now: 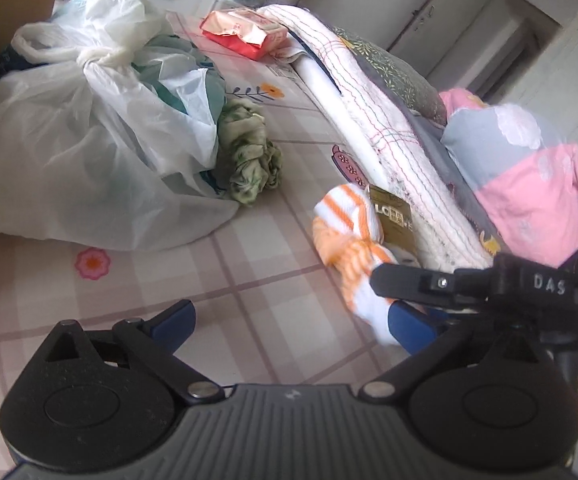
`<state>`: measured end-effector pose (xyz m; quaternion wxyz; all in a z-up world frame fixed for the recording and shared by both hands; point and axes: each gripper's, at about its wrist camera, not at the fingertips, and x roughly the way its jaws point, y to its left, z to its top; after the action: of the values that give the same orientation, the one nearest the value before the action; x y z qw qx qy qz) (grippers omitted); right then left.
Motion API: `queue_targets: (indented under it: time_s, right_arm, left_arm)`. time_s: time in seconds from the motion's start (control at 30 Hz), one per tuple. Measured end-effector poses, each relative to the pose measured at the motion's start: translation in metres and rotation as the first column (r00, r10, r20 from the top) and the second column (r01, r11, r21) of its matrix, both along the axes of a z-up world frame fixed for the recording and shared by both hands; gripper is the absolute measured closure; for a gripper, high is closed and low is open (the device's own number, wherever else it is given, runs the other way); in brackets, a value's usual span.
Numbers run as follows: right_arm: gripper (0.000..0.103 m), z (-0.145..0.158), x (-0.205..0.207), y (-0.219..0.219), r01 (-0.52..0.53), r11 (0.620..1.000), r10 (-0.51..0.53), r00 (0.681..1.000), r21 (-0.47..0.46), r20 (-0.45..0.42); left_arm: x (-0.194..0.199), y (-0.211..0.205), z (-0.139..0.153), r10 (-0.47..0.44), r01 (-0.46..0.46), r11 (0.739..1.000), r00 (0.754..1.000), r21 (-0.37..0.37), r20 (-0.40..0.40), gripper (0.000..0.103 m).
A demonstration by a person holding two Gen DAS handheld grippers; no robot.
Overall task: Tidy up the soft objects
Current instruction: 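Move the right gripper back over the orange-striped rolled towel on the bed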
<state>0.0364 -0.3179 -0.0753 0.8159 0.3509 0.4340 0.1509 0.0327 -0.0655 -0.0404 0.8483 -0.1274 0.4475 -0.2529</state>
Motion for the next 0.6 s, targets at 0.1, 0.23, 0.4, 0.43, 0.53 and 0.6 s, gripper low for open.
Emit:
queue_targets:
  time_s: [0.1, 0.23, 0.4, 0.43, 0.53, 0.6]
  right_arm:
    - [0.030, 0.000, 0.002, 0.013, -0.046, 0.998, 0.046, 0.999, 0.045, 0.002]
    - [0.030, 0.007, 0.003, 0.017, -0.034, 0.999, 0.034, 0.999, 0.017, 0.020]
    - [0.030, 0.011, 0.004, -0.010, 0.058, 0.998, -0.059, 0.997, 0.032, 0.040]
    - [0.030, 0.011, 0.006, -0.013, 0.073, 0.997, -0.074, 0.996, 0.033, 0.039]
    - [0.030, 0.008, 0.013, -0.016, 0.102, 0.994, -0.103, 0.994, 0.028, 0.038]
    - [0.030, 0.005, 0.018, -0.017, 0.110, 0.994, -0.111, 0.993, 0.027, 0.034]
  left_arm:
    - [-0.005, 0.003, 0.000, -0.017, 0.017, 1.000, 1.000, -0.024, 0.013, 0.000]
    - [-0.009, 0.003, 0.005, -0.027, 0.027, 1.000, 0.998, -0.002, 0.059, 0.000]
    - [-0.015, -0.007, 0.016, -0.070, 0.062, 0.997, 0.986, 0.055, 0.150, 0.000]
    - [-0.015, -0.011, 0.017, -0.087, 0.077, 0.995, 0.983, 0.064, 0.163, 0.001]
    - [-0.014, -0.026, 0.021, -0.140, 0.123, 0.988, 0.971, 0.098, 0.196, 0.002]
    - [-0.013, -0.037, 0.021, -0.184, 0.160, 0.979, 0.960, 0.124, 0.213, 0.005]
